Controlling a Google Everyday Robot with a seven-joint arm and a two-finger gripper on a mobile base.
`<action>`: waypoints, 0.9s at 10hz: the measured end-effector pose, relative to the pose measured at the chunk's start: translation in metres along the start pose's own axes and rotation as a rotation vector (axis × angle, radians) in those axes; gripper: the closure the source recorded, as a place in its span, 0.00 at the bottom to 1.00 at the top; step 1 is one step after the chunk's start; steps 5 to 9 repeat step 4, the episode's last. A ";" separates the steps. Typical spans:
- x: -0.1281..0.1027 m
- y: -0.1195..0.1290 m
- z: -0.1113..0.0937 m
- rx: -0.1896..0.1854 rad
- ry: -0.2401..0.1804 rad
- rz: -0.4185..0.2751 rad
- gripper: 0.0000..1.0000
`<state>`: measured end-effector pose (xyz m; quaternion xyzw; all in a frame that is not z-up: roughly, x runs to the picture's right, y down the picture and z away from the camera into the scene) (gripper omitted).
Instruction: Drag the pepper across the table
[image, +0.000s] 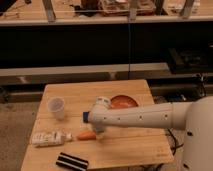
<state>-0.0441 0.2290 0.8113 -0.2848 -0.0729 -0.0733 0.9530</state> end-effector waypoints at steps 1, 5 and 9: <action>0.001 -0.005 0.000 -0.002 -0.004 0.011 1.00; -0.002 -0.015 0.002 -0.012 0.011 0.018 1.00; -0.002 -0.015 0.002 -0.012 0.011 0.018 1.00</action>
